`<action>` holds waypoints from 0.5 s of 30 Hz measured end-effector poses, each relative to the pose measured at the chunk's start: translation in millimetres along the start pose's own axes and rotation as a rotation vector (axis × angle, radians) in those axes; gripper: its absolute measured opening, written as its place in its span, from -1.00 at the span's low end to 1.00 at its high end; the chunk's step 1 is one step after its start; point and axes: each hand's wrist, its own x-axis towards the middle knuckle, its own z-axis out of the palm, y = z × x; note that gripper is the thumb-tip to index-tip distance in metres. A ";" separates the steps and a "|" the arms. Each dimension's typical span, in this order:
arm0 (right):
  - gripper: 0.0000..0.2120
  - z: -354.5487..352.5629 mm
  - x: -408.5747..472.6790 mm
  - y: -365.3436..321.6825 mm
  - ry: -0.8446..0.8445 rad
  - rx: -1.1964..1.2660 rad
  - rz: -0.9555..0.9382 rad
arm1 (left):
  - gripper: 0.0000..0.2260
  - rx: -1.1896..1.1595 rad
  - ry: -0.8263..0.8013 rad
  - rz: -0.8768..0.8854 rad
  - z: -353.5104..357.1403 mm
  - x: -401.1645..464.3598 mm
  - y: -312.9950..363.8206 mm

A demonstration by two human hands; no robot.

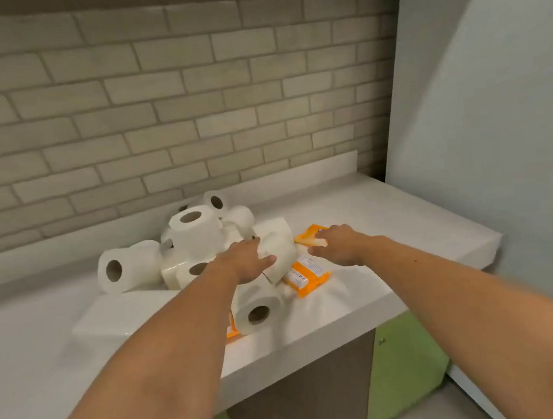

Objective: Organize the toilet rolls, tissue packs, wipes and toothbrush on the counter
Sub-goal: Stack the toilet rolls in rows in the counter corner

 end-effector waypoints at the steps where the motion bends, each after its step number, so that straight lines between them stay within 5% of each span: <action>1: -0.41 2.8 8.4 4.2 -0.018 0.018 0.001 | -0.30 -0.030 0.005 -0.004 3.4 5.8 2.6; 8: -0.49 41.4 74.0 31.1 -0.106 0.232 -0.021 | -0.25 -0.249 0.109 -0.072 26.4 40.7 19.1; 15: -0.58 77.6 109.9 27.9 -0.180 0.612 -0.031 | -0.10 -0.147 0.097 -0.137 49.6 64.4 12.9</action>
